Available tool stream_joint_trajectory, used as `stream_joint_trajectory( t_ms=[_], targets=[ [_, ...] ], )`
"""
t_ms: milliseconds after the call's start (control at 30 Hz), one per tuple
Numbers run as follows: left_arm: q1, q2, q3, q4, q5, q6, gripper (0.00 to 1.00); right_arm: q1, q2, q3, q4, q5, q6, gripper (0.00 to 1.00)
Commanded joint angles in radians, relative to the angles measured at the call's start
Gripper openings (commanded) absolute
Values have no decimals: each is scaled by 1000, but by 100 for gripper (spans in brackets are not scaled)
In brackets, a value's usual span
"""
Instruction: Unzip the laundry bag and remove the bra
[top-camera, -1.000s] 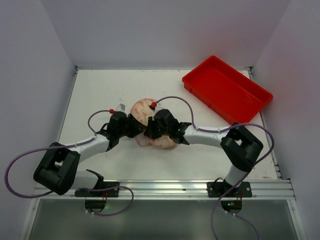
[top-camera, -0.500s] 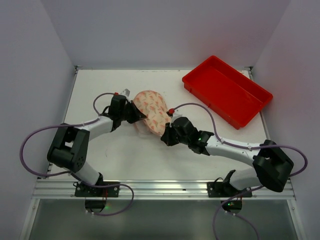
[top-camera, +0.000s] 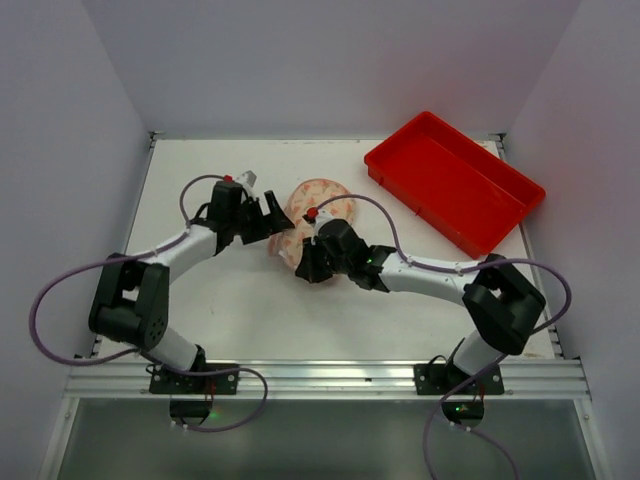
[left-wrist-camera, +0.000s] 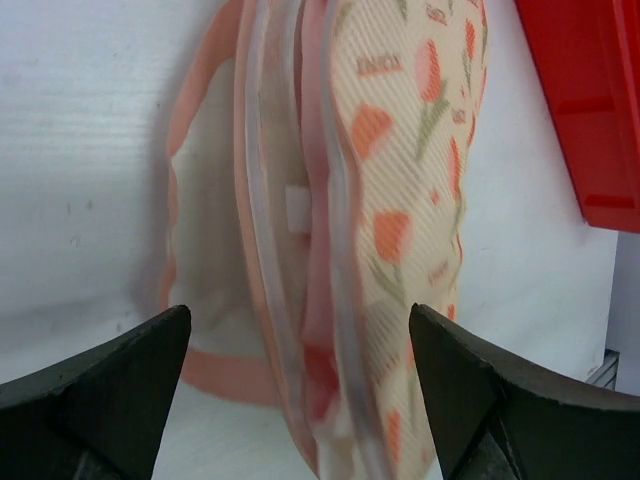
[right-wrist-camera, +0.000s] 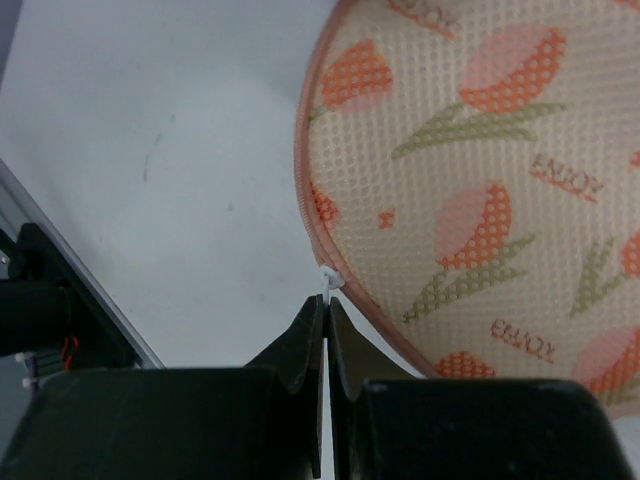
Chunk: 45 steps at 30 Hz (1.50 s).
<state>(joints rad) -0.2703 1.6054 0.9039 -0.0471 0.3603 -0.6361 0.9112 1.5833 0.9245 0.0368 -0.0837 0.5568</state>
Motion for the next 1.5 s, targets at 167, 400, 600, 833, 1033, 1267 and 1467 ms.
stream_joint_trajectory(
  t_ms=[167, 400, 600, 833, 1033, 1267, 1467],
  targets=[
    [-4, -338, -238, -24, -109, -207, 91, 5, 135, 155, 146, -83, 32, 0],
    [-101, -325, -321, 82, -142, -281, 73, 5, 158, 149, 163, -79, 40, 0],
    [-103, -292, -321, 130, -142, -297, 13, 3, 110, 91, 138, -65, 14, 0],
    [-37, -276, -266, 104, -45, -232, 0, -43, -40, -53, -34, -80, -87, 0],
    [11, -275, -238, 49, 112, -130, 0, -201, -164, -167, -167, -104, -149, 0],
    [3, -387, -388, 27, 147, -138, 0, -290, -161, -122, -201, -123, -156, 0],
    [-113, -573, -598, 130, 37, -295, 0, -290, -125, -82, -179, -146, -184, 0]
  ],
)
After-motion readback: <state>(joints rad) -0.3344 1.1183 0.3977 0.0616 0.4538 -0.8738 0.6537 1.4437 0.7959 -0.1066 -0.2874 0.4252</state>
